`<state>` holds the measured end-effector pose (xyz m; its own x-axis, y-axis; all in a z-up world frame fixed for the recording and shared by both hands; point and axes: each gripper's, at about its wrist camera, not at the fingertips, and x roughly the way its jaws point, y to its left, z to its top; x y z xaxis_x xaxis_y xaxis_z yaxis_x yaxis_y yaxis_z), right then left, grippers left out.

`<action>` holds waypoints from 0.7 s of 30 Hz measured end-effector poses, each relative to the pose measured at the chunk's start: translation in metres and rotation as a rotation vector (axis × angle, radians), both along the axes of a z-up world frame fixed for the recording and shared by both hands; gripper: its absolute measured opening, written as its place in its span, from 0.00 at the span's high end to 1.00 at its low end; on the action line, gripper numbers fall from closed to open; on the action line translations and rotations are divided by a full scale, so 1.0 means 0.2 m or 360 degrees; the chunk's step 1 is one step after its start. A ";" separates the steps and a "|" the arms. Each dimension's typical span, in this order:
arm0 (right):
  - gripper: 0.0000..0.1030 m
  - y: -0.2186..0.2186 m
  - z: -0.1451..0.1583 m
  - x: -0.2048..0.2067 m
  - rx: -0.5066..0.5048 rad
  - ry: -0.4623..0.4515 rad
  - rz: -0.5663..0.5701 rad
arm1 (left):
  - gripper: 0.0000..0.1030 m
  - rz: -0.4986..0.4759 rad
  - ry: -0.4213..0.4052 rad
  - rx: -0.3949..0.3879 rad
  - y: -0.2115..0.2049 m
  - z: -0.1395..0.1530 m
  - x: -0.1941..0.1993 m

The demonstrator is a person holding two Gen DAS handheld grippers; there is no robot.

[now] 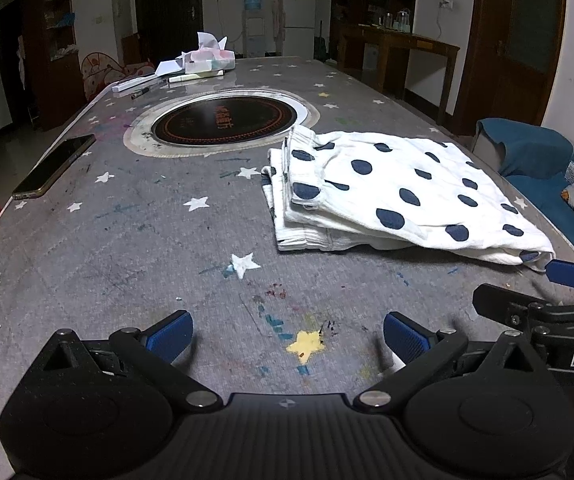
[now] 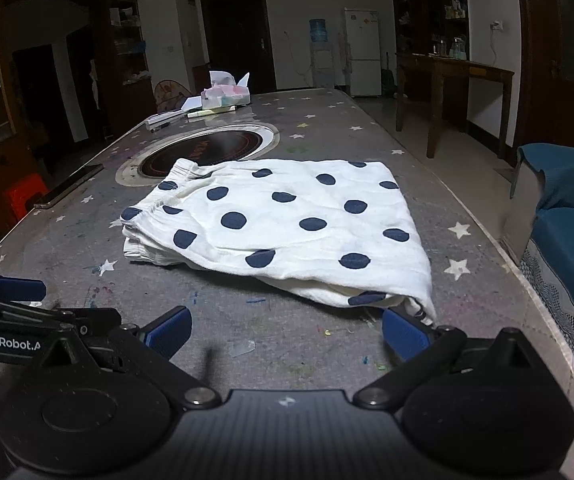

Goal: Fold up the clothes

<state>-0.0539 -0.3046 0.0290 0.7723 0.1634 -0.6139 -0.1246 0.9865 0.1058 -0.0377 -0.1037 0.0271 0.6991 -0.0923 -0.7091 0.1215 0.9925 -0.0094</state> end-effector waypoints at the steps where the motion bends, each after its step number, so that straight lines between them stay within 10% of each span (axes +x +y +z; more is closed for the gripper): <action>1: 0.00 0.00 0.00 0.00 -0.0001 0.0000 -0.0003 | 0.00 -0.0001 -0.0001 0.0000 0.00 0.00 0.00; 21: 0.00 -0.03 0.01 0.00 0.0012 0.0002 -0.0026 | 0.00 -0.0004 -0.0016 0.0009 -0.03 0.01 -0.01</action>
